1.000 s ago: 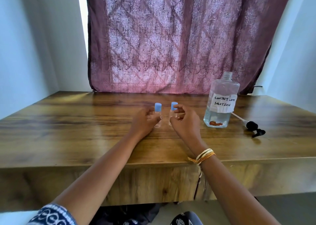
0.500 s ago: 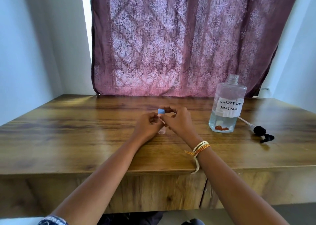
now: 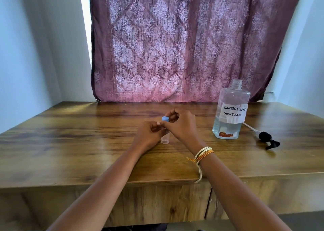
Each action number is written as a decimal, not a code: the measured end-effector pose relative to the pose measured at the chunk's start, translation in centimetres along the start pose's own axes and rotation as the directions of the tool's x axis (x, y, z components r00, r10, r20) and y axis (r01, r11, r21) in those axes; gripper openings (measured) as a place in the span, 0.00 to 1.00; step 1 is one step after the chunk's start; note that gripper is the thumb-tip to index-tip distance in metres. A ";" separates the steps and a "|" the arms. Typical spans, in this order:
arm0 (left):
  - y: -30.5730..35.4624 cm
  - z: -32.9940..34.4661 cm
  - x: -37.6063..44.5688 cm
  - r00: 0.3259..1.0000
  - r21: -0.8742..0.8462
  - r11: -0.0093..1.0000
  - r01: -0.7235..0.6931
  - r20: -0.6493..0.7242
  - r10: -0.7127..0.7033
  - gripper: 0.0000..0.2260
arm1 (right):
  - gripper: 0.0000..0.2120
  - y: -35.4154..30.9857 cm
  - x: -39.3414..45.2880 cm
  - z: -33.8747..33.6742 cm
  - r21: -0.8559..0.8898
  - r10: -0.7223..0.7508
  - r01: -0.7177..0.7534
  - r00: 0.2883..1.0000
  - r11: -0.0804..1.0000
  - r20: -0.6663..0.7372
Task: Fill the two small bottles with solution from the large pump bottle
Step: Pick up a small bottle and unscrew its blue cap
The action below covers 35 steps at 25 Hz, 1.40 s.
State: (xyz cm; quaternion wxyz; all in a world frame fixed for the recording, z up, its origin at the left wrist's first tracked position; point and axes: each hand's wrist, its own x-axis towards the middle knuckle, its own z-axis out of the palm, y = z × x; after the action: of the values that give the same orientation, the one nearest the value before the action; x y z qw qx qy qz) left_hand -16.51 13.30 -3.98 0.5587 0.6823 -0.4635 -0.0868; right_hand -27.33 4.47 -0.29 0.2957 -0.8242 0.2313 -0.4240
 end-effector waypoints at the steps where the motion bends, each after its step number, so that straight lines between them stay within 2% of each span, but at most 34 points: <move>1: -0.1 0.0 0.0 1.000 -0.003 1.000 -0.006 0.010 0.006 0.02 | 0.14 -0.1 0.1 0.0 -0.002 -0.002 0.002 1.000 1.000 0.000; 8: -0.3 -0.1 0.3 0.996 0.003 0.999 -0.051 0.066 0.051 0.11 | 0.10 -0.2 0.2 0.1 0.013 -0.011 0.011 1.000 1.000 0.009; 12: -0.5 -0.2 0.4 0.994 -0.056 0.997 -0.050 0.093 0.055 0.10 | 0.09 -0.1 0.2 0.0 0.044 -0.023 0.021 0.999 0.999 0.039; 15: -0.4 -0.4 0.3 0.993 -0.112 0.993 -0.023 0.115 0.036 0.09 | 0.09 0.6 0.2 0.0 0.145 -0.018 0.002 0.994 0.990 0.111; 19: -0.3 -0.4 0.2 0.990 -0.132 0.991 -0.033 0.134 0.051 0.09 | 0.15 0.4 0.2 -0.2 0.122 -0.046 0.018 0.973 0.992 0.228; 21: -0.4 -0.4 0.1 0.989 -0.131 0.990 -0.060 0.129 0.077 0.11 | 0.17 0.1 -0.1 -0.2 0.111 -0.008 -0.013 0.982 0.994 0.189; 24: -0.6 -0.3 -0.1 0.990 -0.115 0.991 -0.074 0.113 0.087 0.06 | 0.18 0.1 -0.6 -0.2 0.188 0.081 -0.098 0.992 0.977 0.092; 27: -0.7 -0.3 -0.1 0.991 -0.136 0.989 -0.054 0.111 0.069 0.06 | 0.17 0.3 -0.9 -0.4 0.305 0.120 -0.152 0.985 0.940 0.120; 30: -0.8 -0.4 0.0 0.989 -0.133 0.989 -0.063 0.122 0.079 0.09 | 0.22 0.2 -1.2 -0.6 0.334 0.094 -0.152 0.979 0.930 0.183; 32: -0.8 -0.5 -0.1 0.989 -0.124 0.990 -0.066 0.120 0.081 0.07 | 0.25 0.2 -1.2 -0.5 0.324 0.100 -0.151 0.981 0.934 0.168; 35: -0.7 -0.4 0.0 0.993 -0.117 0.992 -0.055 0.099 0.067 0.05 | 0.21 0.5 -0.9 -0.5 0.325 0.113 -0.152 0.984 0.933 0.136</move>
State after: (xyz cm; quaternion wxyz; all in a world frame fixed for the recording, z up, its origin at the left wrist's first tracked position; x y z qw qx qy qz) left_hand -15.93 13.50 -4.42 0.5745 0.6295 -0.5065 -0.1309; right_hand -28.29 4.56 -0.95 0.4718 -0.7676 0.1939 -0.3880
